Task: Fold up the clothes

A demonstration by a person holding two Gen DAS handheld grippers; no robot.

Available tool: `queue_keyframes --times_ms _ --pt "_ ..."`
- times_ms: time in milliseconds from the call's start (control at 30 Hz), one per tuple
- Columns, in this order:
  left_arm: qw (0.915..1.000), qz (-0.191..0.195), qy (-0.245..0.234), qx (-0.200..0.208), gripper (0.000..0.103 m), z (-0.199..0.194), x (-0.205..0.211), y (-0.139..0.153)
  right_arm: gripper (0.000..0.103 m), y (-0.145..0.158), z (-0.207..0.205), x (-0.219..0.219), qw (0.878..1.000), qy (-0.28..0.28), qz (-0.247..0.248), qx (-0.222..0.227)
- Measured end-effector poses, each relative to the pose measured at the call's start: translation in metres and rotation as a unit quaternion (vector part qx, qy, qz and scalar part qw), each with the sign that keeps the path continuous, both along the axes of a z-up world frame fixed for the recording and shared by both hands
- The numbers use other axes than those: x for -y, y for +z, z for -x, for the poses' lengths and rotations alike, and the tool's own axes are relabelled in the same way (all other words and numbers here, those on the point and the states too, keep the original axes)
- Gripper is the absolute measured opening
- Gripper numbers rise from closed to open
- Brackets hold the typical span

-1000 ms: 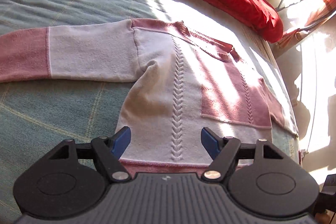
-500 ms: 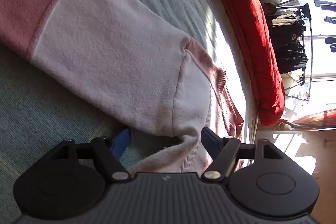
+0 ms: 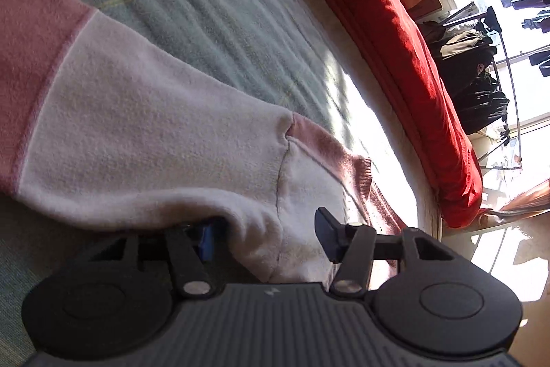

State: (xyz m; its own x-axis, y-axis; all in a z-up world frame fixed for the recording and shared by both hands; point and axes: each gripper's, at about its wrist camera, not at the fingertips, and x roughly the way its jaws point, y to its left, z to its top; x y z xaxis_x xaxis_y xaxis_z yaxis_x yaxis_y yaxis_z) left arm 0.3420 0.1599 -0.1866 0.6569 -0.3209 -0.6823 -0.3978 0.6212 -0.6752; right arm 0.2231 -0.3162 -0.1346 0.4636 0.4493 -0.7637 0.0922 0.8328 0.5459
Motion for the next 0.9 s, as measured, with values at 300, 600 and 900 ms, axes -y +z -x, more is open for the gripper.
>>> queue_keyframes --times_ms 300,600,900 --pt "0.9909 -0.13 -0.036 0.011 0.019 -0.021 -0.003 0.024 0.05 0.005 -0.009 0.023 1.0 -0.012 0.028 0.006" --pt "0.9881 -0.135 -0.074 0.009 0.035 -0.008 0.003 0.029 0.053 0.0 -0.04 0.092 0.995 -0.086 -0.038 0.014" --pt "0.9886 -0.082 -0.122 0.033 0.051 0.023 0.028 0.038 0.052 -0.06 -0.086 0.147 0.97 -0.164 -0.18 0.004"
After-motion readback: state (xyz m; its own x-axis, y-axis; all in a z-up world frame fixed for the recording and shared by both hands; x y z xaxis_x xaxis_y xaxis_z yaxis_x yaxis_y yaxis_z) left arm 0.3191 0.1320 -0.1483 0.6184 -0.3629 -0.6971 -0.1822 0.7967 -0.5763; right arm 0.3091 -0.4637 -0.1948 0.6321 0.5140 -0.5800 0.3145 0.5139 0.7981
